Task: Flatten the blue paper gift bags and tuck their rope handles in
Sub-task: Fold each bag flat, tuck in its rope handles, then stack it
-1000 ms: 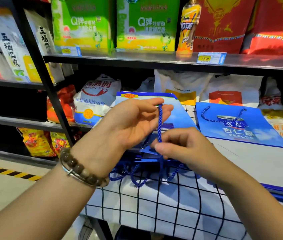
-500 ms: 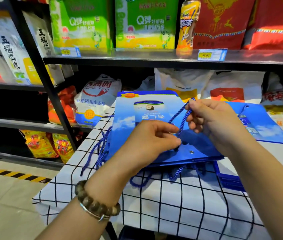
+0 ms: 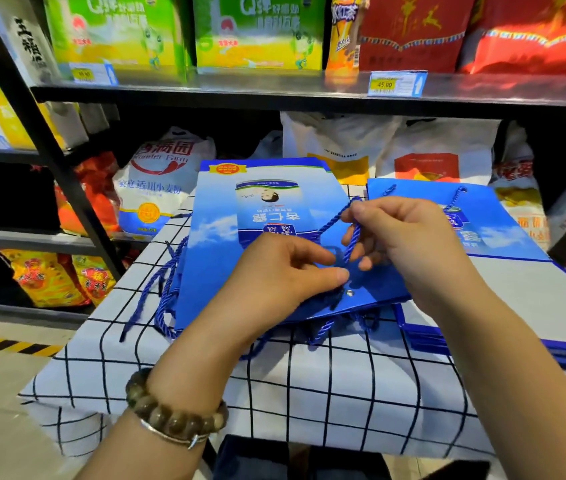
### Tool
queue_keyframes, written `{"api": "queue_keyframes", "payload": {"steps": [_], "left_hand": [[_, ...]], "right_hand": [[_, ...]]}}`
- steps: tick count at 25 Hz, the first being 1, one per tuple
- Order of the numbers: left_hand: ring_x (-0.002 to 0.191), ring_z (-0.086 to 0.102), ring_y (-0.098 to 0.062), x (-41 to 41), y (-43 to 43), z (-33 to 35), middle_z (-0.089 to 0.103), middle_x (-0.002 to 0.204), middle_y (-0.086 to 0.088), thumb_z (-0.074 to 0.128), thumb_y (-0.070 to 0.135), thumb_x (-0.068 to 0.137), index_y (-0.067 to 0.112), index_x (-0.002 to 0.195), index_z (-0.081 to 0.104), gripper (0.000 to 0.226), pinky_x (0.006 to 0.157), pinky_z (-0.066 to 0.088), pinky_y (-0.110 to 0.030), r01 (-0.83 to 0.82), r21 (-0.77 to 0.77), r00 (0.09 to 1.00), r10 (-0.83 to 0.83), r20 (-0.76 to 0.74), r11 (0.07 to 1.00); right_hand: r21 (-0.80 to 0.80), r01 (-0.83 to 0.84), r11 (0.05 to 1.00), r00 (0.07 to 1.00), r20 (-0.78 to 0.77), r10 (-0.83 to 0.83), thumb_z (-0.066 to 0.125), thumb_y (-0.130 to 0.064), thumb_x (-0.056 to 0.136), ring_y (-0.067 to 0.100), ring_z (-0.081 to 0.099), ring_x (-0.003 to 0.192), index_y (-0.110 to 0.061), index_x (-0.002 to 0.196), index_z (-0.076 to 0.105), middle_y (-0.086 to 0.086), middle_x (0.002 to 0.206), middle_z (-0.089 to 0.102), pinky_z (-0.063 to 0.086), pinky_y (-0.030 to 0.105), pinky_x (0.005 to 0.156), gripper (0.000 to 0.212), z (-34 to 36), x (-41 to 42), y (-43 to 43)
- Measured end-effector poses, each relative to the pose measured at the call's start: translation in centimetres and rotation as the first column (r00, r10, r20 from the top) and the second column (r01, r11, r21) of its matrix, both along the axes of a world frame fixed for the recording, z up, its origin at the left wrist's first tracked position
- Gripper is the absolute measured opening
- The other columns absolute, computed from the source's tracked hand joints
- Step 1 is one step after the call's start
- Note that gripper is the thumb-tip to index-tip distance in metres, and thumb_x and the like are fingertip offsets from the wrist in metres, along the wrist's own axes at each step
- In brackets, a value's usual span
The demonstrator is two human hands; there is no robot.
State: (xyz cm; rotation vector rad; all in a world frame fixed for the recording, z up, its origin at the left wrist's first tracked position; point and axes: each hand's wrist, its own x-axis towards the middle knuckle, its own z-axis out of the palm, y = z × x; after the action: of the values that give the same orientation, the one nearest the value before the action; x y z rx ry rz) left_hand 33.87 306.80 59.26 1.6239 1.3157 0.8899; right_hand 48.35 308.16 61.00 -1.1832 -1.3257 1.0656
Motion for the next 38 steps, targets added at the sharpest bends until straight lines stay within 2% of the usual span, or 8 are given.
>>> {"api": "queue_keyframes", "payload": {"steps": [3, 7, 9, 15, 20, 24, 30, 38], "left_hand": [[0.05, 0.036, -0.012, 0.6, 0.1, -0.6, 0.042, 0.048, 0.005, 0.069, 0.042, 0.072, 0.016, 0.057, 0.061, 0.03, 0.056, 0.03, -0.028, 0.045, 0.079, 0.98, -0.029, -0.196, 0.996], [0.046, 0.036, -0.01, 0.9, 0.7, -0.9, 0.04, 0.045, 0.002, 0.069, 0.02, 0.08, 0.013, 0.052, 0.052, 0.033, 0.048, 0.03, -0.023, -0.03, 0.08, 0.999, 0.031, -0.012, 0.996], [0.044, 0.05, -0.002, 0.9, 0.7, -1.0, 0.056, 0.045, 0.007, 0.072, 0.014, 0.076, 0.016, 0.072, 0.064, 0.01, 0.049, 0.042, -0.013, -0.092, 0.017, 0.989, 0.089, 0.119, 0.996], [0.047, 0.057, 0.003, 1.1, 0.4, -1.1, 0.064, 0.05, 0.007, 0.069, 0.012, 0.078, 0.021, 0.113, 0.058, 0.038, 0.051, 0.041, -0.006, -0.046, 0.01, 0.985, 0.043, 0.166, 0.999], [0.048, 0.057, 0.004, 1.5, 0.3, -1.4, 0.064, 0.051, 0.004, 0.068, 0.013, 0.08, 0.019, 0.128, 0.051, 0.052, 0.053, 0.043, -0.007, -0.038, 0.033, 0.988, 0.033, 0.153, 0.999], [0.062, 0.065, -0.001, 1.6, 0.1, -2.1, 0.071, 0.066, 0.004, 0.065, 0.024, 0.082, 0.024, 0.109, 0.062, 0.028, 0.07, 0.053, -0.019, -0.069, 0.057, 0.983, 0.058, 0.174, 0.996], [0.091, 0.049, 0.002, 1.2, -1.2, -3.8, 0.065, 0.09, 0.024, 0.054, 0.062, 0.057, 0.037, 0.081, 0.064, 0.036, 0.08, 0.032, -0.012, 0.061, 0.535, 0.905, 0.18, -0.387, 0.843], [0.122, 0.046, 0.003, 0.8, -2.2, -2.4, 0.059, 0.122, 0.023, 0.058, 0.059, 0.076, 0.04, 0.102, 0.068, 0.034, 0.096, 0.036, -0.02, 0.15, 0.46, 0.853, 0.12, -0.507, 0.875]], "right_hand": [[-0.012, 0.008, 1.0, 1.0, -0.007, -0.008, 0.052, -0.016, 0.091, 0.006, 0.053, 0.04, -0.011, 0.074, 0.064, 0.009, 0.062, 0.058, 0.045, 0.016, 0.04, 0.021, 0.1, -0.1, 0.5], [-0.044, -0.032, 0.998, 0.999, 0.038, 0.034, 0.058, -0.017, 0.087, 0.008, 0.06, 0.049, -0.011, 0.079, 0.065, -0.003, 0.054, 0.064, 0.047, 0.018, 0.045, 0.013, -0.7, 0.7, 0.1], [-0.058, -0.076, 0.995, 0.991, 0.105, 0.082, 0.061, -0.013, 0.084, 0.007, 0.06, 0.053, -0.014, 0.076, 0.067, -0.005, 0.055, 0.066, 0.046, 0.016, 0.048, 0.01, -1.4, 1.5, -0.4], [-0.031, -0.362, 0.932, 0.926, 0.103, 0.363, 0.064, 0.001, 0.078, 0.005, 0.067, 0.076, -0.021, 0.084, 0.072, -0.003, 0.077, 0.073, 0.049, 0.012, 0.07, 0.024, -2.7, 2.1, -1.8], [0.018, -0.242, 0.97, 0.967, 0.089, 0.239, 0.065, 0.006, 0.074, 0.015, 0.069, 0.069, -0.011, 0.072, 0.073, 0.008, 0.07, 0.073, 0.054, 0.019, 0.07, 0.019, -3.4, 2.1, -1.6], [0.005, -0.104, 0.995, 0.995, 0.009, 0.104, 0.063, 0.004, 0.077, 0.01, 0.065, 0.06, -0.009, 0.07, 0.071, 0.005, 0.062, 0.07, 0.052, 0.016, 0.062, 0.017, -3.8, 2.3, -1.5], [0.161, 0.03, 0.987, 0.969, 0.237, -0.069, 0.07, -0.004, 0.073, 0.0, 0.063, 0.063, -0.021, 0.065, 0.07, -0.009, 0.07, 0.071, 0.047, 0.01, 0.063, 0.019, -4.0, 2.7, -2.2], [0.217, -0.092, 0.972, 0.857, 0.514, -0.033, 0.068, -0.01, 0.078, -0.002, 0.06, 0.08, -0.033, 0.065, 0.065, -0.013, 0.072, 0.068, 0.043, 0.007, 0.07, 0.026, -3.3, 3.7, -2.5]]}}
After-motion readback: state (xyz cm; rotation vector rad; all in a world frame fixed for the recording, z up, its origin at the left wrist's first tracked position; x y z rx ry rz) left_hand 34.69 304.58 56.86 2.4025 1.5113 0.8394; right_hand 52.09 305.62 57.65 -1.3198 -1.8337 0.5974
